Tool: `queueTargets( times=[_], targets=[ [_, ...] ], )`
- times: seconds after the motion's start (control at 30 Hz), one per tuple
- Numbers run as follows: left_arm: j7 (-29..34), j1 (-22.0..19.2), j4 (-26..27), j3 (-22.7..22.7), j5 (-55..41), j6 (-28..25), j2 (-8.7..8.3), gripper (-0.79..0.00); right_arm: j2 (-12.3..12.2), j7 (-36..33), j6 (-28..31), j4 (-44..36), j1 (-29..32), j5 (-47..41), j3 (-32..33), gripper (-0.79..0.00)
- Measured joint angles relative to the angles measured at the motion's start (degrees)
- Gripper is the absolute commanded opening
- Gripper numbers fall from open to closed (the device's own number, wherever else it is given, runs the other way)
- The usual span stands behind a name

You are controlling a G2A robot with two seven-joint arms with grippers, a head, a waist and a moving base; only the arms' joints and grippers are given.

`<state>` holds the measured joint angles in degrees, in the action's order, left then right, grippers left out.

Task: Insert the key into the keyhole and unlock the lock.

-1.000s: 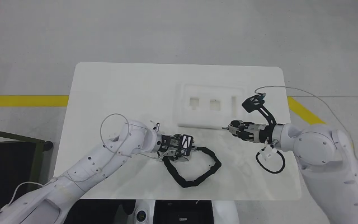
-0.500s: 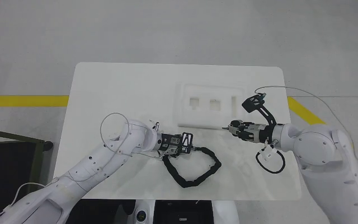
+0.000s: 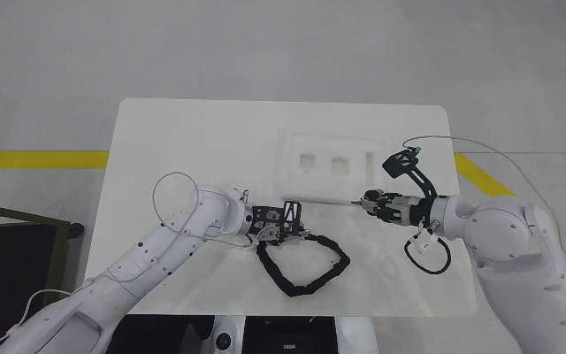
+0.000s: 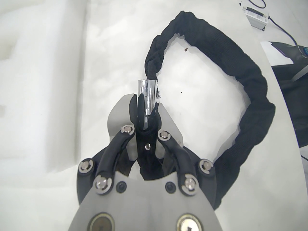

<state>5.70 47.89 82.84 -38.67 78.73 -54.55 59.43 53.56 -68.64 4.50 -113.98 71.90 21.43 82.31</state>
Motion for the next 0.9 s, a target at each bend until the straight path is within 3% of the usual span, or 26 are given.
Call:
queueTargets(
  times=[0.4, 0.9],
  targets=[
    [-9.01, 2.65, -2.53, -6.12, -3.43, 0.47, -1.14, -0.785, 0.05, 1.3, 0.52, -0.03, 0.6, -0.14, -0.52, -0.785],
    [-33.28, 7.71, -2.52, -10.11, 12.19, 10.06, -2.6, -0.785, 0.41, 5.72, 2.65, -1.03, 0.07, -6.83, -4.39, -0.785]
  ],
)
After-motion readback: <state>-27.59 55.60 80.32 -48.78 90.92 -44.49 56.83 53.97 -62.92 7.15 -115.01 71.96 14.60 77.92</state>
